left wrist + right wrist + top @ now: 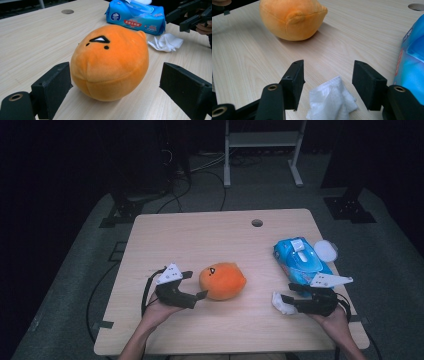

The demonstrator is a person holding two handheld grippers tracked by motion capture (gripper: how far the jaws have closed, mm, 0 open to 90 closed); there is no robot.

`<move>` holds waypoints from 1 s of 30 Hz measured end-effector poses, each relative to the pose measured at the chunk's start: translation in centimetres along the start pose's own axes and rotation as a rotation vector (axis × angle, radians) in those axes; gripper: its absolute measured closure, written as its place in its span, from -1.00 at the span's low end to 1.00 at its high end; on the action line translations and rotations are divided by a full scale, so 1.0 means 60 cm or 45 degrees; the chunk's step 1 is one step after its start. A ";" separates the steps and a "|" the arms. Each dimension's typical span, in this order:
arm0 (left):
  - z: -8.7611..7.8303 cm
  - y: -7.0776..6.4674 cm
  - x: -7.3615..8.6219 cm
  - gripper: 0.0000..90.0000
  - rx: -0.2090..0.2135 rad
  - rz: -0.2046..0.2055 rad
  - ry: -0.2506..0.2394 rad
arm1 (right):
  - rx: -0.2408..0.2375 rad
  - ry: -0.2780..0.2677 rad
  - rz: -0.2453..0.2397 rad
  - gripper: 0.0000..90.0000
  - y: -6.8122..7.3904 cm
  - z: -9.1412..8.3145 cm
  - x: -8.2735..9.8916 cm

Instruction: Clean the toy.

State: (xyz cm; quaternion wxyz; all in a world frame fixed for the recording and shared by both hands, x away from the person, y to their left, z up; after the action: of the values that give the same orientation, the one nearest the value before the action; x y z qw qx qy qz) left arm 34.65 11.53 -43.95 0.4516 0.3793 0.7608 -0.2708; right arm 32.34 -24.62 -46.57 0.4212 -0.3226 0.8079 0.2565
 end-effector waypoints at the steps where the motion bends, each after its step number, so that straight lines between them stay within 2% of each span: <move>1: -0.001 0.000 0.002 -0.78 -0.003 -0.002 0.001 | 0.000 0.001 0.000 -0.07 0.000 0.000 0.000; 30: -0.031 0.009 0.065 -0.80 -0.050 -0.054 0.059 | 0.003 0.010 -0.005 -0.10 0.001 0.001 0.005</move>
State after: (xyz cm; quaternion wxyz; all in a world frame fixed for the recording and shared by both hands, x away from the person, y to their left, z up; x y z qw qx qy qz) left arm 33.01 14.55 -46.61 0.4354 0.3601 0.7842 -0.2564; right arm 32.19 -24.62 -46.85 0.4188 -0.3246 0.8094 0.2533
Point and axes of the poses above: each handheld gripper's, and its own axes: z roughly forward along the jaws, x roughly out of its underside, y roughly to its left, the point moved 6 cm from there along z, roughly forward along the jaws, and after that the axes turned 1 degree about z, right-handed, at the moved point
